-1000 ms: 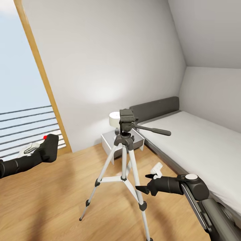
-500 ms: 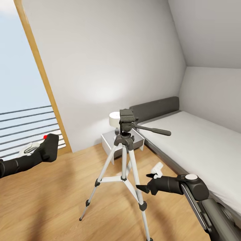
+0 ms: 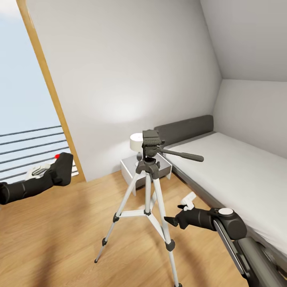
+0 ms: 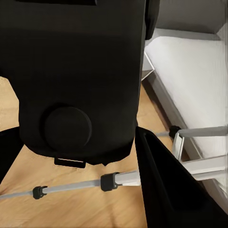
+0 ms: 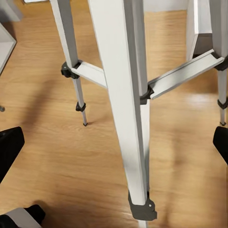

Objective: Attach the digital camera to the camera tripod in the bedroom.

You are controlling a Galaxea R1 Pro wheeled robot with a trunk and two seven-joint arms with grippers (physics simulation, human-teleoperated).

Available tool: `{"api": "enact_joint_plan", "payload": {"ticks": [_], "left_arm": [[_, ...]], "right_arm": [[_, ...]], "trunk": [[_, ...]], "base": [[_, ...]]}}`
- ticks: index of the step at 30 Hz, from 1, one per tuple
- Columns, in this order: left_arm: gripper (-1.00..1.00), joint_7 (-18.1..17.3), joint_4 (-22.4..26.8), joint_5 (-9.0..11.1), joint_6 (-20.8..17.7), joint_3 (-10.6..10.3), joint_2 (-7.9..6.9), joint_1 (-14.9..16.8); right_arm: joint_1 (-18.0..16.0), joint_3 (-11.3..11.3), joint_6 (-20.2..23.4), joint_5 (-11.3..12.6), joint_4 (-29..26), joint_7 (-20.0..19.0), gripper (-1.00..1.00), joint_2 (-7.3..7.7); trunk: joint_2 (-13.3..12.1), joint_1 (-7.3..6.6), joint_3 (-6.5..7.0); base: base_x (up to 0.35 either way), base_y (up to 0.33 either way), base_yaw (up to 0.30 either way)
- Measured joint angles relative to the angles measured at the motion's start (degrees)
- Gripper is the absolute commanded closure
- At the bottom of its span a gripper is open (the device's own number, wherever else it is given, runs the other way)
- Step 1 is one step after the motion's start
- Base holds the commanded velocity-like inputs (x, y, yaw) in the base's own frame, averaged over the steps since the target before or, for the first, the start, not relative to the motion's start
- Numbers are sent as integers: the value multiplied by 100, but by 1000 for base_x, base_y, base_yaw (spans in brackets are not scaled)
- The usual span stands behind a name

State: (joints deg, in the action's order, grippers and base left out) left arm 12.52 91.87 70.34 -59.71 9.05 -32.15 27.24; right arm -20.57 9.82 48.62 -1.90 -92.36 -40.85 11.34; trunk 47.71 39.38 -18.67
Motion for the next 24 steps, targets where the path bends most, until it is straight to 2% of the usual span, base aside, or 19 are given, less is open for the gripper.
{"api": "enact_joint_plan", "payload": {"ticks": [8,13,16,17,20,21,22,23,24], "left_arm": [[100,-14,4,-51,-1,-19,8,105],[100,9,-6,-70,26,-22,76,138],[100,15,-34,-93,200,1,229,231],[100,17,-35,-109,200,2,230,232],[100,14,-55,-227,527,5,454,364],[100,15,-56,-244,528,5,456,366],[100,3,-63,-408,782,-6,619,437],[100,0,-70,-556,912,-12,707,476],[100,0,-71,-574,914,-13,709,477]], "right_arm": [[5,6,4,-11,4,63,-100,-62],[6,1,14,-14,4,77,-100,-91],[6,-6,18,-14,5,84,-100,-132],[6,-6,18,-15,5,84,-100,-132],[6,-9,18,-15,5,89,-100,-172],[6,-9,18,-15,5,89,-100,-172],[6,-9,17,-15,5,89,-100,-184],[6,-11,17,-15,5,88,-100,-188],[6,-11,17,-15,5,88,-100,-188]], "trunk": [[0,0,0],[0,0,0],[0,0,0],[0,0,0],[0,0,0],[0,0,0],[0,0,0],[0,0,0],[0,0,0]], "base": [[0,0,0],[0,0,0],[0,0,0],[0,0,0],[0,0,0],[0,0,0],[0,0,0],[0,0,0],[0,0,0]]}}
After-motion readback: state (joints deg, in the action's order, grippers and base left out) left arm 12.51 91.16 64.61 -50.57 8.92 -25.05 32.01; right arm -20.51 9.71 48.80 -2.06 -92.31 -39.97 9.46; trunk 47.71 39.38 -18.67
